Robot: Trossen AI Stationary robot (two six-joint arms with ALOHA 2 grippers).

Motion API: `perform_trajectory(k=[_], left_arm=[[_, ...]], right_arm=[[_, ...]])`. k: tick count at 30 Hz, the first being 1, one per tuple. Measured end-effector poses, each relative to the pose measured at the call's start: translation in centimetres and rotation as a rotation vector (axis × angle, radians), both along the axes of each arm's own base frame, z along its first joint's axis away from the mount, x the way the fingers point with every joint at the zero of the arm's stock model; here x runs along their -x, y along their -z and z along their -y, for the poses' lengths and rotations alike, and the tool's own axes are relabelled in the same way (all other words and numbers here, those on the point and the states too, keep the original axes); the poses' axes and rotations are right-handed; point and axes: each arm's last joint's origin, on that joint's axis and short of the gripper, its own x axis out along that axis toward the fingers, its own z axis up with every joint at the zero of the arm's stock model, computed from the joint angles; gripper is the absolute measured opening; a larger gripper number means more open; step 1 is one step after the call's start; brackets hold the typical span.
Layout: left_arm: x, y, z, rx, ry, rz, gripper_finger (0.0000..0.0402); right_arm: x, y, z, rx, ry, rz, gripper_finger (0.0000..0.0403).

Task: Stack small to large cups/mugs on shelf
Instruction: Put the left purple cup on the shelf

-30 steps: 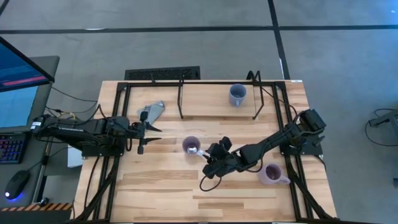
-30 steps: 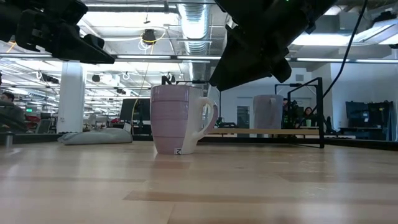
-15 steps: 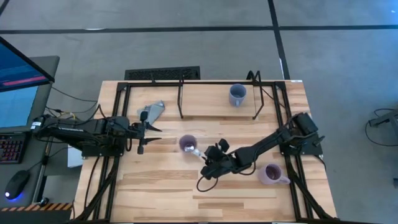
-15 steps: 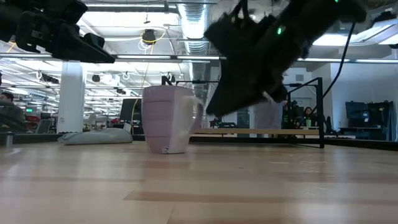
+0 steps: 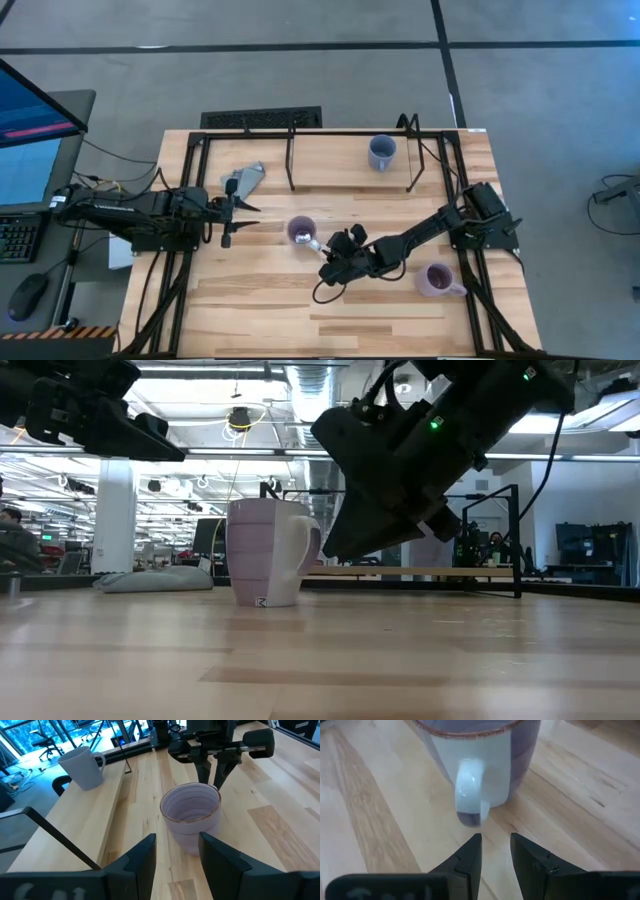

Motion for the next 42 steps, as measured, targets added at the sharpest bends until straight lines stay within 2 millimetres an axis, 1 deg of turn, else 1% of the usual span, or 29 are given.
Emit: perform_trajectory(k=[4,9,12,16,23,26,32,42], left_arm=[[0.0,0.0,0.0,-0.005,0.002,0.0,0.0139],[0.0,0.0,0.0,-0.009,0.003,-0.001,0.0139],[0.0,0.0,0.0,-0.009,0.003,-0.001,0.0139],[0.0,0.0,0.0,-0.009,0.003,-0.001,0.0139],[0.0,0.0,0.0,-0.01,0.003,-0.002,0.0139],[0.0,0.0,0.0,-0.01,0.003,-0.004,0.0139],[0.0,0.1,0.0,-0.01,0.003,-0.011,0.0139],[0.0,0.1,0.0,-0.01,0.003,-0.011,0.0139]], right_arm=[[-0.1,0.0,0.0,-0.018,0.005,0.012,0.0124],[-0.1,0.0,-0.3,-0.059,-0.03,-0.002,0.0125],[-0.1,0.0,-0.3,-0.085,-0.053,-0.015,0.0132],[-0.2,0.0,-0.1,-0.105,-0.064,-0.019,0.0158],[-0.2,0.0,-0.2,-0.111,-0.066,-0.009,0.0224],[-0.3,0.0,-0.2,-0.111,-0.067,-0.006,0.024],[-0.4,0.0,0.0,-0.111,-0.055,-0.003,0.0243],[-1.0,0.0,2.0,-0.102,-0.006,-0.002,0.0233]])
